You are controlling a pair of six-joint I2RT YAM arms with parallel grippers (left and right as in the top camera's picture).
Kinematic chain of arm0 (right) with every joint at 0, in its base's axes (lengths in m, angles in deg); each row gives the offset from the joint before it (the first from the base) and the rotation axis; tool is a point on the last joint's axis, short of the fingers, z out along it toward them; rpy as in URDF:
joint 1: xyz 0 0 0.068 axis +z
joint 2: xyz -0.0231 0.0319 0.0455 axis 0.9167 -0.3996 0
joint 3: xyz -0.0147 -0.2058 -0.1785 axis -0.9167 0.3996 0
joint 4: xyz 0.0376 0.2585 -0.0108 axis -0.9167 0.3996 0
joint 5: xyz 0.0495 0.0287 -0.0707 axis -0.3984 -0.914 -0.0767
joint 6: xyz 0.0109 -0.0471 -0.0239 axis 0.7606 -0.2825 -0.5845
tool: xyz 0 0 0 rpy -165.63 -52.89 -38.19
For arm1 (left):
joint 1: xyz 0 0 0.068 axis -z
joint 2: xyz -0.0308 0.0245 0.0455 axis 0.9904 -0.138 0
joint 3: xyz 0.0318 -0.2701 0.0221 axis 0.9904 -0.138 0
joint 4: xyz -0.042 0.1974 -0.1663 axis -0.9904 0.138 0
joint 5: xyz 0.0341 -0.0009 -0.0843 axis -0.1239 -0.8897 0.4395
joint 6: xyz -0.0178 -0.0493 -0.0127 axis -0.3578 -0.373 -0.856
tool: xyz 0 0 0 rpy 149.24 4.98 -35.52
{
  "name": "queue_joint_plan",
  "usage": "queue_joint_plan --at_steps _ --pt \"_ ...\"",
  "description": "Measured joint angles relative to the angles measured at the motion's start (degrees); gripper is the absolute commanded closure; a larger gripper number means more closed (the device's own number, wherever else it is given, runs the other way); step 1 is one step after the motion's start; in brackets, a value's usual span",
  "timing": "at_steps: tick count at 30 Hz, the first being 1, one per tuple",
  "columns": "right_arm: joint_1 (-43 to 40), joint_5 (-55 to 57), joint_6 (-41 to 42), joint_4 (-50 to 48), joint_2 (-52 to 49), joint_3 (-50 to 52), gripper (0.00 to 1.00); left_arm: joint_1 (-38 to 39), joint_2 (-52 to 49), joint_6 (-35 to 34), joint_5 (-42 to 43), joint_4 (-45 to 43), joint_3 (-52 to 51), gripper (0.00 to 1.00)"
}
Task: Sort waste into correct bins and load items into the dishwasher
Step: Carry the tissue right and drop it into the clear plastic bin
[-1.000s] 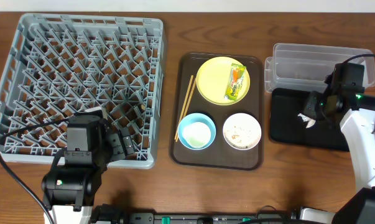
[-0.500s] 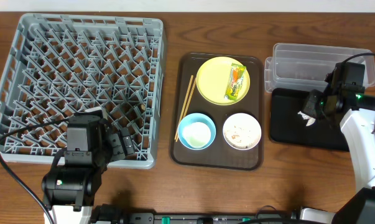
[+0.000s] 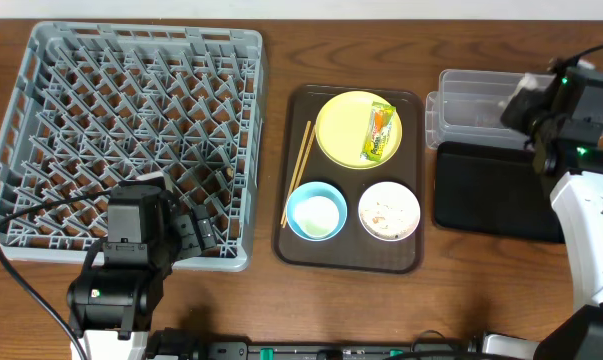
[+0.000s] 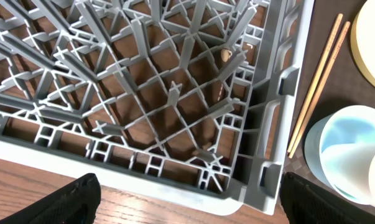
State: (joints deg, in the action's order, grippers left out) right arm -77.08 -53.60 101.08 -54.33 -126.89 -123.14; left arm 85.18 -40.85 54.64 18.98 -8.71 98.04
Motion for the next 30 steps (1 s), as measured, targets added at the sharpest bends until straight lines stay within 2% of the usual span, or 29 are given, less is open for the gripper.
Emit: queue_joint_plan --at_steps 5,15,16,17,19,21,23,25,28,30 --pt "-0.02 6.88 0.04 -5.49 -0.94 -0.2 0.96 0.0 0.0 0.0 -0.02 0.0 0.0 0.06" --pt "-1.09 12.52 0.04 -9.11 -12.13 -0.39 0.96 0.0 0.0 0.0 0.0 0.33 0.0 0.06" --pt "-1.33 12.59 0.04 -9.18 -12.83 -0.39 0.92 0.0 0.0 0.0 0.0 0.39 0.0 0.06" --pt "-1.64 12.66 0.17 -9.11 -13.27 -0.39 0.83 0.0 0.0 0.0 0.0 0.42 0.0 0.06" --pt "-2.01 13.05 0.26 -9.05 -13.53 -0.39 0.42 0.0 0.0 0.0 -0.02 0.44 0.0 0.06" --pt "-2.25 13.31 0.2 -9.05 -13.51 -0.39 0.24 0.0 0.0 0.0 0.0 0.44 0.0 0.06" --pt "-2.25 13.27 0.15 -8.83 -13.51 -0.39 0.17 0.0 0.0 0.0 -0.02 0.44 0.0 0.06" --pt "-2.25 13.18 0.02 -8.68 -13.51 -0.39 0.18 0.0 0.0 0.0 -0.02 0.44 0.0 0.06" --pt "-2.27 10.8 -0.94 -8.48 -13.4 -0.39 0.33 0.0 0.0 0.0 0.0 0.44 0.0 0.06" --pt "-2.25 7.43 -1.66 -8.35 -12.68 -0.39 0.37 0.0 0.0 0.0 0.0 0.44 0.0 0.06"
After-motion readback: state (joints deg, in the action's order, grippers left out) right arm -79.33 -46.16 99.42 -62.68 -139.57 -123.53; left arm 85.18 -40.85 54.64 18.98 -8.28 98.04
